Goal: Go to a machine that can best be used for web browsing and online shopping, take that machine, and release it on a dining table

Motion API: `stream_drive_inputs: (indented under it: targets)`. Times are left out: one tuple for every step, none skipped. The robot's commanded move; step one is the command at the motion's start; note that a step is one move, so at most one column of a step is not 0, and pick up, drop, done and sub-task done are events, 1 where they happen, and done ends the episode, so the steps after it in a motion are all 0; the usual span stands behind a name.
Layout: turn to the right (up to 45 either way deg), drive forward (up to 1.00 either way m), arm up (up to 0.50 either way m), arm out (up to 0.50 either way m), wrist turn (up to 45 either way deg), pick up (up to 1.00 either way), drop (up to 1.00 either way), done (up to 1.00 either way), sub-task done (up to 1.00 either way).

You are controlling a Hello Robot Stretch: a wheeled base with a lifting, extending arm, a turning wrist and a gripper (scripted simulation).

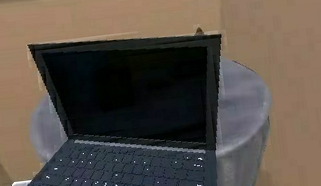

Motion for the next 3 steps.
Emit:
stream_drive_inputs:
  targets:
    - [-45.0, 0.0, 0.0, 0.0, 0.0, 0.0, 0.0, 0.0, 0.0]
    - [45.0, 0.0, 0.0, 0.0, 0.0, 0.0, 0.0, 0.0, 0.0]
    - [45.0, 0.0, 0.0, 0.0, 0.0, 0.0, 0.0, 0.0, 0.0]
